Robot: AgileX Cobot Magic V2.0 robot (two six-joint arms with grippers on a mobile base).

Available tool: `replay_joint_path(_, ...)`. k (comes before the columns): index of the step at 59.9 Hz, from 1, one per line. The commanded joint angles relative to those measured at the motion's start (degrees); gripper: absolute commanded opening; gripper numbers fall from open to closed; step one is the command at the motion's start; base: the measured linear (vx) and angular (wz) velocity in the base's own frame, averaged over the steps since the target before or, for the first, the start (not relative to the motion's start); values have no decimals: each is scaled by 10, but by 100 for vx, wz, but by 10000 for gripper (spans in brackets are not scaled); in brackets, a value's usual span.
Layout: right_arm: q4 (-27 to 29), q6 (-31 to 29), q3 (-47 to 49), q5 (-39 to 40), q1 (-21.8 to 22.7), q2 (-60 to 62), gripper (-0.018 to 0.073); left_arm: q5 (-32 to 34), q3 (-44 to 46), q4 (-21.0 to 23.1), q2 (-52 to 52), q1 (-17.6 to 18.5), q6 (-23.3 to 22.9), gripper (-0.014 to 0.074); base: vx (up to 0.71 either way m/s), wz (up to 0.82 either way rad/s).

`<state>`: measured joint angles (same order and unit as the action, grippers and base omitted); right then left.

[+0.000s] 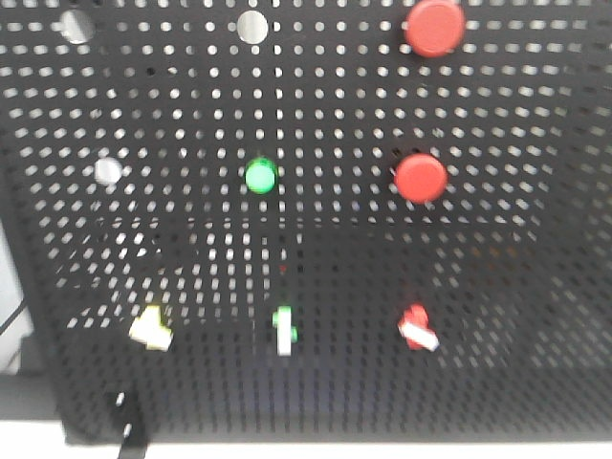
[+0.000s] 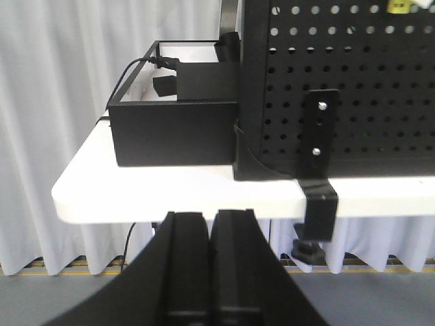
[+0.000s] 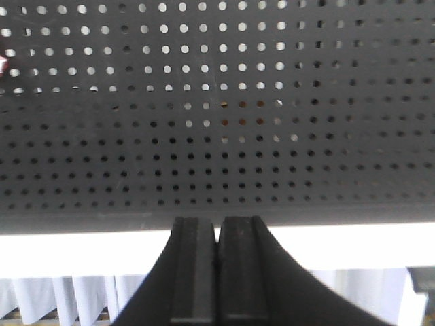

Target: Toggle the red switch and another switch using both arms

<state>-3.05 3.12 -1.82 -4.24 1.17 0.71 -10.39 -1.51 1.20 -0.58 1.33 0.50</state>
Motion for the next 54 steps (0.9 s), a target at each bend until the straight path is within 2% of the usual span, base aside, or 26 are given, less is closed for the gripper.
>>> replay_joint_path(1, -1, -3, -3, 49, 1, 6, -6, 47, -12, 0, -5, 1, -5, 2, 16, 1)
replay_joint_path(54, -1, -3, -3, 49, 1, 6, -6, 47, -12, 0, -5, 1, -5, 2, 7, 0)
